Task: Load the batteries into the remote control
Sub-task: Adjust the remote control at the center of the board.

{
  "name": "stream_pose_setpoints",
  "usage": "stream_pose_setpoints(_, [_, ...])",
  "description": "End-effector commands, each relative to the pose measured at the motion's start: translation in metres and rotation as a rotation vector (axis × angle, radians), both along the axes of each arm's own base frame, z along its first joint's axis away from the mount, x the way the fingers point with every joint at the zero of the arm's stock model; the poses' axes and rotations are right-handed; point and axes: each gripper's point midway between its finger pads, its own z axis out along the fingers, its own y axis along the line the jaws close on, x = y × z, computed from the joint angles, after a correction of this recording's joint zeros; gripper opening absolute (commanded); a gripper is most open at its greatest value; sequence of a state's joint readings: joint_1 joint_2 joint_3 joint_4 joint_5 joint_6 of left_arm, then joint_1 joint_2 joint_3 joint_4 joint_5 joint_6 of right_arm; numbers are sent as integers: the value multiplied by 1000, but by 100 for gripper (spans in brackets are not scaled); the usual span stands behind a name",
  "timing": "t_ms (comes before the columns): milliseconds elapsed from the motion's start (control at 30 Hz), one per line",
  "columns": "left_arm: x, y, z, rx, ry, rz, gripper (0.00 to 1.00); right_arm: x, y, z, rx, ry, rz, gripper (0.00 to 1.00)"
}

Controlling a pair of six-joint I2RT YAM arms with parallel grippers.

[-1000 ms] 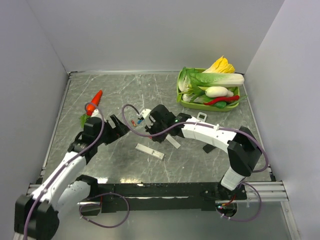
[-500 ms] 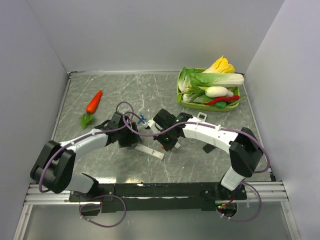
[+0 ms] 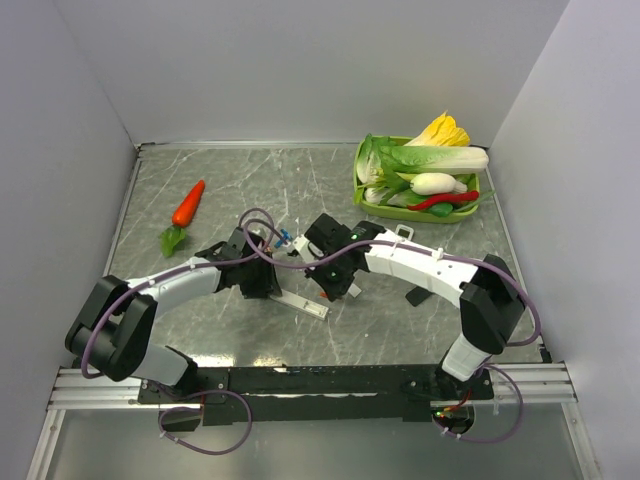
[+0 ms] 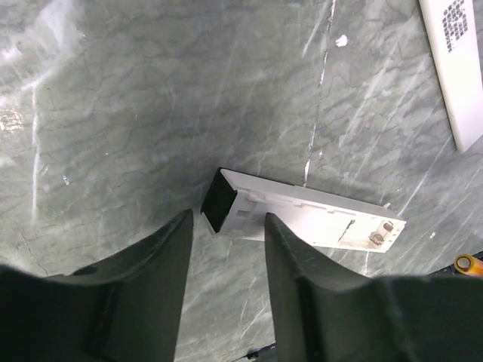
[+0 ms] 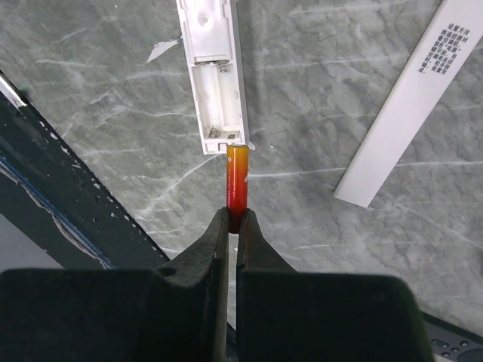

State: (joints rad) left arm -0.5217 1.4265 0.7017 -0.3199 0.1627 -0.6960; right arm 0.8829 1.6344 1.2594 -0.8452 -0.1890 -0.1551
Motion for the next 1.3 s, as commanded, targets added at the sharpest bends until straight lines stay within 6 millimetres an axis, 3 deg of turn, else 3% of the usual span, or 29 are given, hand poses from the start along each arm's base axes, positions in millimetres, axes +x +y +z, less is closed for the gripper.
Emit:
stream_pose_setpoints(0, [3, -3, 5, 9, -22, -26, 44, 6, 10, 10, 6, 3, 17, 0])
stream_pose_setpoints(233, [0, -3, 1, 8, -11, -32, 33, -1, 15, 3, -30, 64, 22, 0])
stream_pose_setpoints(500, [-2, -3, 1, 1, -12, -36, 31, -11, 13, -15, -86, 134, 6, 0])
stream_pose_setpoints(967, [-5, -4, 2, -10, -16, -44, 30, -8, 15, -47, -148, 159, -44, 0])
stream_pose_setpoints(1267, [-6, -3, 3, -11, -15, -46, 30, -2, 11, -57, -188, 148, -75, 2])
